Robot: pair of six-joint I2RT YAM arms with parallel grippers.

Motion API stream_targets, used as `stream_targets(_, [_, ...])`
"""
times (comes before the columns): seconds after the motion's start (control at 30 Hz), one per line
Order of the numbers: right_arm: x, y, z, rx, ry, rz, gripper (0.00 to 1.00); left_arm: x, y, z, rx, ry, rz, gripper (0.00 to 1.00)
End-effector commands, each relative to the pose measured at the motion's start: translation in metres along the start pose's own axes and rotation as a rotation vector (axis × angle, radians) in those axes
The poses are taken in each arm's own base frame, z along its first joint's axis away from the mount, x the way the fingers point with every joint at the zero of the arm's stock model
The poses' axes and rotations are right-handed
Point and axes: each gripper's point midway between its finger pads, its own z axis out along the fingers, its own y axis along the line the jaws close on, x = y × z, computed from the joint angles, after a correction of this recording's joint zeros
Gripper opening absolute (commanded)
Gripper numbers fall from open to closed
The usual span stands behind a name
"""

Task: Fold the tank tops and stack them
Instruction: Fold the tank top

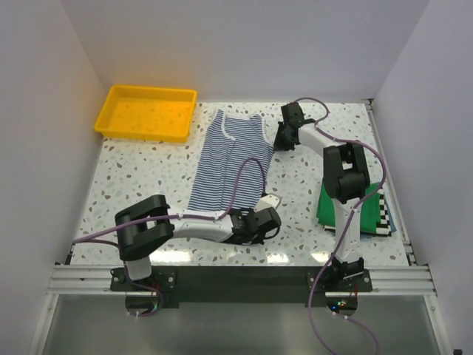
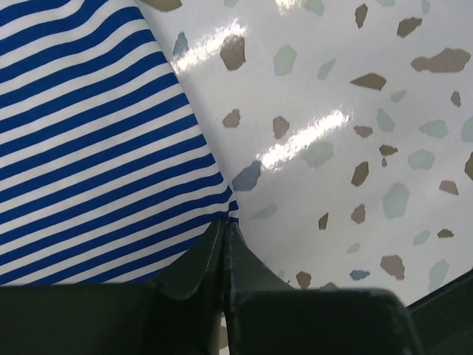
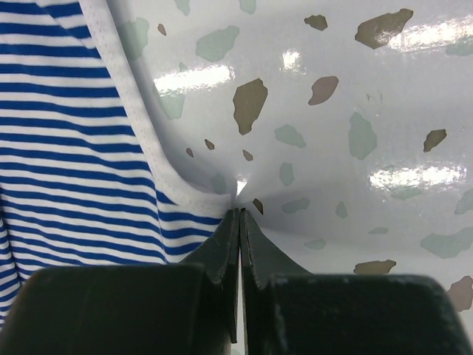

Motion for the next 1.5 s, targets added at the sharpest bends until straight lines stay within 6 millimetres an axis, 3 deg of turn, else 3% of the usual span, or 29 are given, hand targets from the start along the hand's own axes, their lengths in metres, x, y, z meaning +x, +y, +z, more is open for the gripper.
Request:
stream_targets(0.0, [-0.012,-0.008,-0.011,0.055,-0.038,-0.028,0.00,-0.002,-0.004,-0.022,0.065,-0.029,-0.034,0.04])
stream_targets(0.07, [-0.014,-0.011,-0.016,0.067,-0.049,-0.031,0.00,-0.003,-0.011,-0.031,0.128,-0.039,-0.044,0.00])
stream_targets(0.3, [-0.012,-0.015,-0.032,0.070,-0.063,-0.038,0.00,0.010,-0.030,-0.044,0.272,-0.038,-0.069,0.00])
stream_targets(0.37, [-0.008,-0.012,-0.040,0.042,-0.070,-0.030,0.07,0.010,-0.029,-0.044,0.270,-0.040,-0.084,0.00])
stream_targets(0.43, [0.007,-0.019,-0.043,0.049,-0.051,-0.012,0.23,0.014,-0.026,-0.043,0.251,-0.033,-0.081,0.00])
stream_targets(0.5, [0.005,-0.017,-0.056,0.026,-0.086,0.011,0.32,0.014,-0.024,-0.042,0.241,-0.032,-0.085,0.00])
stream_targets(0.57, [0.020,-0.026,-0.059,0.041,-0.073,0.027,0.34,0.015,-0.022,-0.041,0.231,-0.029,-0.088,0.00])
stream_targets(0.6, [0.014,-0.023,-0.069,0.025,-0.106,0.047,0.34,0.015,-0.022,-0.041,0.232,-0.027,-0.090,0.00])
stream_targets(0.63, [0.023,-0.027,-0.069,0.029,-0.097,0.054,0.34,0.017,-0.022,-0.040,0.230,-0.023,-0.087,0.00])
stream_targets(0.83, [0.013,-0.007,-0.084,-0.055,-0.151,0.079,0.34,0.019,-0.021,-0.039,0.231,-0.020,-0.094,0.00])
stream_targets(1.07, [0.016,0.011,-0.068,-0.018,-0.115,0.026,0.39,0.021,-0.021,-0.039,0.230,-0.015,-0.094,0.00])
stream_targets(1.23, [0.014,0.003,-0.057,0.037,-0.103,0.010,0.39,0.020,-0.018,-0.042,0.230,-0.021,-0.099,0.00])
stream_targets(1.47, [0.033,-0.006,-0.033,0.090,-0.039,-0.023,0.38,0.019,-0.019,-0.045,0.237,-0.022,-0.105,0.00])
